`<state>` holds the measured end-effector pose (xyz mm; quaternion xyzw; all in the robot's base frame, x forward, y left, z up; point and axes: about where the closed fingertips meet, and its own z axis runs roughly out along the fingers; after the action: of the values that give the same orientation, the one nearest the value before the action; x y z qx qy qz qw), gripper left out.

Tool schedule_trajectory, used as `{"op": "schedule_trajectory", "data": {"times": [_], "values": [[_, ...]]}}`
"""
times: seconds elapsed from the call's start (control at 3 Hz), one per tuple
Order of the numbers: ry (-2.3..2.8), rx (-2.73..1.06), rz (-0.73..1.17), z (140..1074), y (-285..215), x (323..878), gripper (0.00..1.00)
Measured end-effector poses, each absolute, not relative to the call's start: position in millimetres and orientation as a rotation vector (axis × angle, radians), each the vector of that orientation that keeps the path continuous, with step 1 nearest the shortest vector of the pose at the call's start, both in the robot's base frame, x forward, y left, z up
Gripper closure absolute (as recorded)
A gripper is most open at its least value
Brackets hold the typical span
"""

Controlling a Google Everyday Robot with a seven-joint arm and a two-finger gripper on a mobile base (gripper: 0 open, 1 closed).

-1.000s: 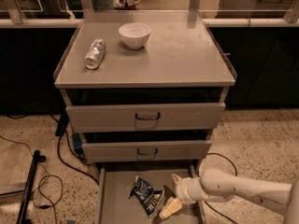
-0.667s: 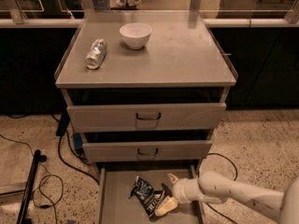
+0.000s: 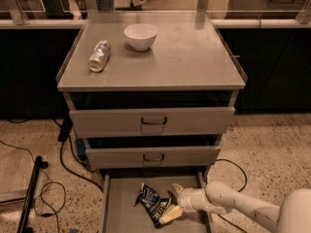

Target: Pick blue chip bag from bottom drawer and place on counter

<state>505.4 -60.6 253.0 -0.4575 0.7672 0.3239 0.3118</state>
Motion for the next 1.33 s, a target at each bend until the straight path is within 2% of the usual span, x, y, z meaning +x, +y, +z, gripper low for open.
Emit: {"op": "schedule_trajectory", "data": {"times": [0.67, 1.33], "values": [[2.023, -1.197, 0.886, 243.7, -48.7, 504.8, 0.00], [2.076, -1.163, 0.852, 186.3, -6.3, 518.3, 0.00]]}}
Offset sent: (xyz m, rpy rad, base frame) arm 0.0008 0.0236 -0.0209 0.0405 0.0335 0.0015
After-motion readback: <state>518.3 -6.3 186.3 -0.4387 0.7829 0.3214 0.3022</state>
